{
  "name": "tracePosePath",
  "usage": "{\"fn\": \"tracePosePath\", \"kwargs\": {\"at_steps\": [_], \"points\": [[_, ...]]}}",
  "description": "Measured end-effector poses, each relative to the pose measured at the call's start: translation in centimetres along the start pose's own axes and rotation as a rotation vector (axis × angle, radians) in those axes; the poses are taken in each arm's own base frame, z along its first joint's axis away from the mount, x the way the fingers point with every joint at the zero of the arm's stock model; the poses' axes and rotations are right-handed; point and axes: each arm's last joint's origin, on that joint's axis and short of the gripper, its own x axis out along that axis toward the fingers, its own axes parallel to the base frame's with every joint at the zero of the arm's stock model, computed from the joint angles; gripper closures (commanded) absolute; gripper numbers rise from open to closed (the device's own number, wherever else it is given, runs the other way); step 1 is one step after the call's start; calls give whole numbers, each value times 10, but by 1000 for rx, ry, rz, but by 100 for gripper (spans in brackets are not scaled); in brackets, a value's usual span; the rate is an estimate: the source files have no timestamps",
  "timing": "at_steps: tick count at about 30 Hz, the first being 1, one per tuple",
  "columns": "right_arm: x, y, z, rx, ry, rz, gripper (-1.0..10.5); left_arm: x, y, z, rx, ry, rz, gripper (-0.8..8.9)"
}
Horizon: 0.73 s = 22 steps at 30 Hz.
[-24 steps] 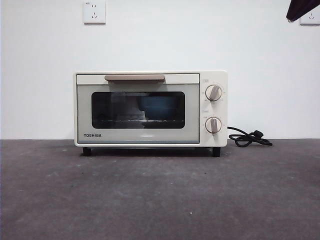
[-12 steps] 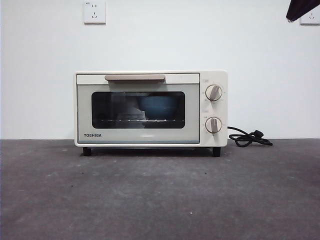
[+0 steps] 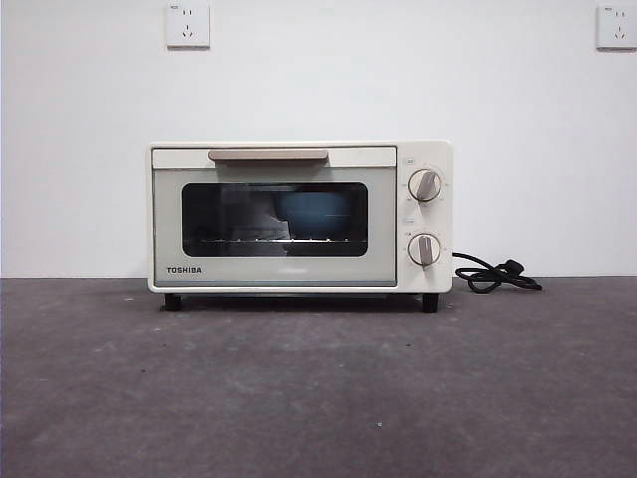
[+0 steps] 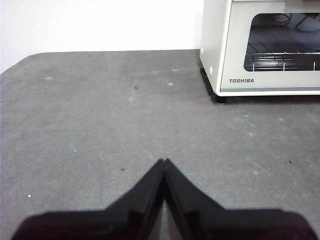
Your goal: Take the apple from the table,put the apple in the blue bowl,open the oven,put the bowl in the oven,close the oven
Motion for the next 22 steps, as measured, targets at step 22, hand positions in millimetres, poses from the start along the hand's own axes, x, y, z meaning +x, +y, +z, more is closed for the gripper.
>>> {"fn": "tracePosePath", "kwargs": {"at_steps": [22], "points": [[57,-26,-175,67,-267,-189,945,0,0,0,0,0,0,817]]}}
